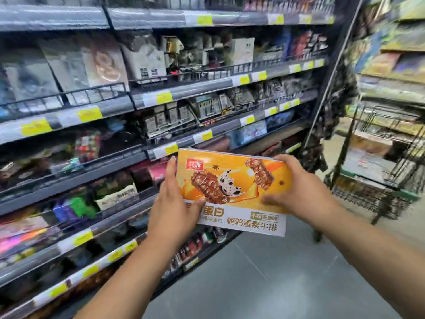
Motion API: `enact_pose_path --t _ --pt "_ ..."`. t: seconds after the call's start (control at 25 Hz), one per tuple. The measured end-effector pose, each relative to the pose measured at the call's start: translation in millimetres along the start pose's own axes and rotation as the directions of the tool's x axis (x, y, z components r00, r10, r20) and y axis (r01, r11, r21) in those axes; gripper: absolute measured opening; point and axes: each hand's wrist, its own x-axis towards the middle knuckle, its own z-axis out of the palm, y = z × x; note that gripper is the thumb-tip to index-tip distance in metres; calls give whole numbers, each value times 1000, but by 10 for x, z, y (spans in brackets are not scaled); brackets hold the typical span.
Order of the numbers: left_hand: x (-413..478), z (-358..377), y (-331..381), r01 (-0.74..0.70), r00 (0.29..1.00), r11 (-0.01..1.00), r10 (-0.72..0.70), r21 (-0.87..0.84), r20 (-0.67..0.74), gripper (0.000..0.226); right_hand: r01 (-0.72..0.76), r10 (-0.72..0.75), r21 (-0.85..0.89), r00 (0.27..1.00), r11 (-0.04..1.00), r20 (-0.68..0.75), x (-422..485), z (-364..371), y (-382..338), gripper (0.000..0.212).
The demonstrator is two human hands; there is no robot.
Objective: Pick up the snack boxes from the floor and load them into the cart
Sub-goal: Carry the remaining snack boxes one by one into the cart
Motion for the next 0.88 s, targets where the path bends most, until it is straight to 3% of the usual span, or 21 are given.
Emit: enact_pose_path --t 0.12,0.28,0.52,0.68,0.88 --pt "642 541 257 -161 980 986 154 45 123 99 -131 133 24 986 991 -104 398 -194 348 87" --pt "1413 1326 775 -368 889 929 341 33 306 86 -282 295 88 919 955 -260 850 -517 910 85" --pt "1824 2616 1789 -557 744 826 544 -90 389 83 -467 495 173 772 867 -398 1164 -1085 2049 86" --pt "2040 3514 2503 -583 700 799 586 -147 407 82 -501 520 165 741 850 -425 1508 -1615 2884 84" --pt "2449 4411 3243 -552 730 820 564 -152 385 83 -495 497 116 771 861 -399 2244 -2291 3646 84"
